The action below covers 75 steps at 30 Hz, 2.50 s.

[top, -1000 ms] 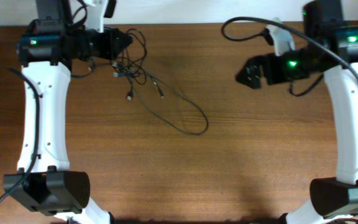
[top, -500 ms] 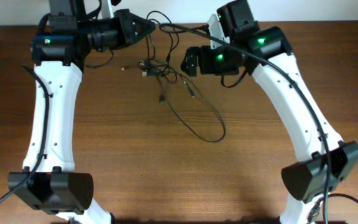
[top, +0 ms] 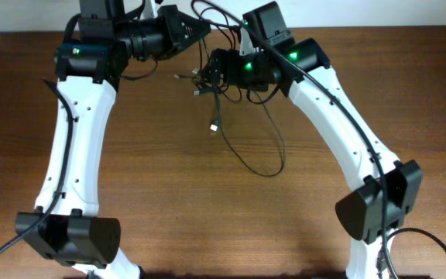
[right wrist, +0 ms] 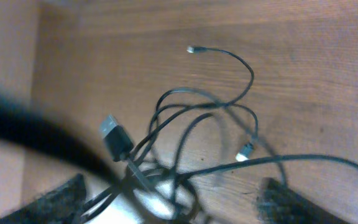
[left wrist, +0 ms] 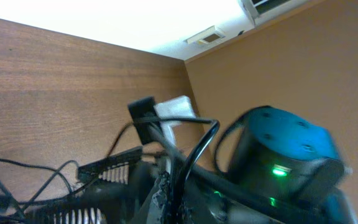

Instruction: Untangle cables

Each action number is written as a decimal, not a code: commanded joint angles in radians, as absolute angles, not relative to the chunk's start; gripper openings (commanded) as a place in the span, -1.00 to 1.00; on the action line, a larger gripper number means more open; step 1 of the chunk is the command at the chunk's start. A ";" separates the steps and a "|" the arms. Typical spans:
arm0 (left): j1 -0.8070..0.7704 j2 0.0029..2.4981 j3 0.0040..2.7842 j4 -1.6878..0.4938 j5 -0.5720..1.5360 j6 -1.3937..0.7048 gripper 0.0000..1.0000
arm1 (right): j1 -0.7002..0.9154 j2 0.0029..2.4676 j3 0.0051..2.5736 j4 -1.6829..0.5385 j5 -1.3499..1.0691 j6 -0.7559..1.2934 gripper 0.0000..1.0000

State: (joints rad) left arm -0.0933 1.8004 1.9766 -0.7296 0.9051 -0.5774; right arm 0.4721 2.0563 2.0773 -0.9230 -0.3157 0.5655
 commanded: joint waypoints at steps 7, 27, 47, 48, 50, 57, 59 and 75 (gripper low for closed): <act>-0.085 1.774 1.987 -1.068 0.105 -0.476 -1.00 | 0.320 2.099 2.079 -1.147 -0.120 0.569 -0.92; 0.019 1.847 1.945 -1.123 0.166 -0.207 0.01 | 0.221 2.096 2.080 -1.440 -0.500 0.091 -0.92; -0.316 1.965 1.945 -1.006 0.710 -0.002 -0.29 | 0.250 2.093 2.267 -1.351 -0.909 0.086 -0.92; -0.327 1.977 1.945 -1.005 0.711 -0.002 -0.29 | 0.250 2.093 2.267 -1.351 -0.909 0.086 -0.92; -0.334 1.984 1.944 -1.006 0.711 -0.002 -0.28 | 0.247 2.093 2.267 -1.351 -0.909 0.086 -0.92; -0.334 1.984 1.892 -1.010 0.711 -0.002 -0.76 | 0.206 2.093 2.267 -1.346 -1.011 0.086 -0.92; -0.333 1.984 1.891 -1.004 0.667 -0.008 -1.00 | 0.178 2.092 2.269 -1.348 -1.045 0.086 -0.92; -0.305 2.003 1.854 -0.941 0.588 -0.007 -0.23 | 0.065 2.090 2.268 -1.500 -0.216 0.271 0.98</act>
